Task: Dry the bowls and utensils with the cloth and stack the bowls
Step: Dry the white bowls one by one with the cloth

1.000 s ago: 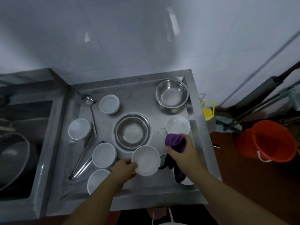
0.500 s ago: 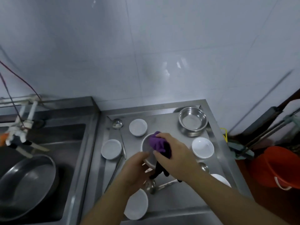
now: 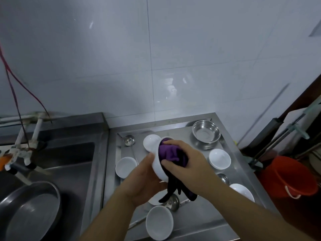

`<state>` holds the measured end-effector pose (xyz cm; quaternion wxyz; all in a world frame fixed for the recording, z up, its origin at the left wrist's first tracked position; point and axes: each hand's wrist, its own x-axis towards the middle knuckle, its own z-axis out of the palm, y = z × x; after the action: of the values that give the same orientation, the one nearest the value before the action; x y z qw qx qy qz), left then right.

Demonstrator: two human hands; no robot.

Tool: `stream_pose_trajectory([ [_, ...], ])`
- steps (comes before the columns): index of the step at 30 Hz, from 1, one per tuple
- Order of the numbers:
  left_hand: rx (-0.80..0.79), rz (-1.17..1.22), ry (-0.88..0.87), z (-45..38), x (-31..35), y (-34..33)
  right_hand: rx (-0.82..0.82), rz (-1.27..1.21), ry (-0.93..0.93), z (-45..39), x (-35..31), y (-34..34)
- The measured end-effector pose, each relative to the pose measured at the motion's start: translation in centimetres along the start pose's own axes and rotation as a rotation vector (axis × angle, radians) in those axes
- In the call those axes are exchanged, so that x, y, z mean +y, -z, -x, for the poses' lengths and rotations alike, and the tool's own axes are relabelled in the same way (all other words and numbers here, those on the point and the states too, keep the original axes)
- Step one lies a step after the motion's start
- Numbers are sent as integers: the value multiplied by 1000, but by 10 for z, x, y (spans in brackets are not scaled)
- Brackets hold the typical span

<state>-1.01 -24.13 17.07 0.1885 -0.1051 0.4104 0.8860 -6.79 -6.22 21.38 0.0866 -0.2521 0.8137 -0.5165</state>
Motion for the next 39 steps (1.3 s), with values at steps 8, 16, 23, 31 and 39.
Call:
stream_pose_trajectory([
  [8,-197,84,-25,11,13,-1,-286,264,275,8,-22,12],
  [16,-112,16,-187,6,23,-13,-274,668,317,-18,-36,13],
  [23,122,-147,-384,3,22,-18,-389,575,-158,-45,-87,14],
  [31,-60,-138,-452,20,17,-16,-521,64,-387,-41,-99,36],
  [39,-60,-6,-380,32,3,-22,-178,-543,-438,-8,-71,14],
])
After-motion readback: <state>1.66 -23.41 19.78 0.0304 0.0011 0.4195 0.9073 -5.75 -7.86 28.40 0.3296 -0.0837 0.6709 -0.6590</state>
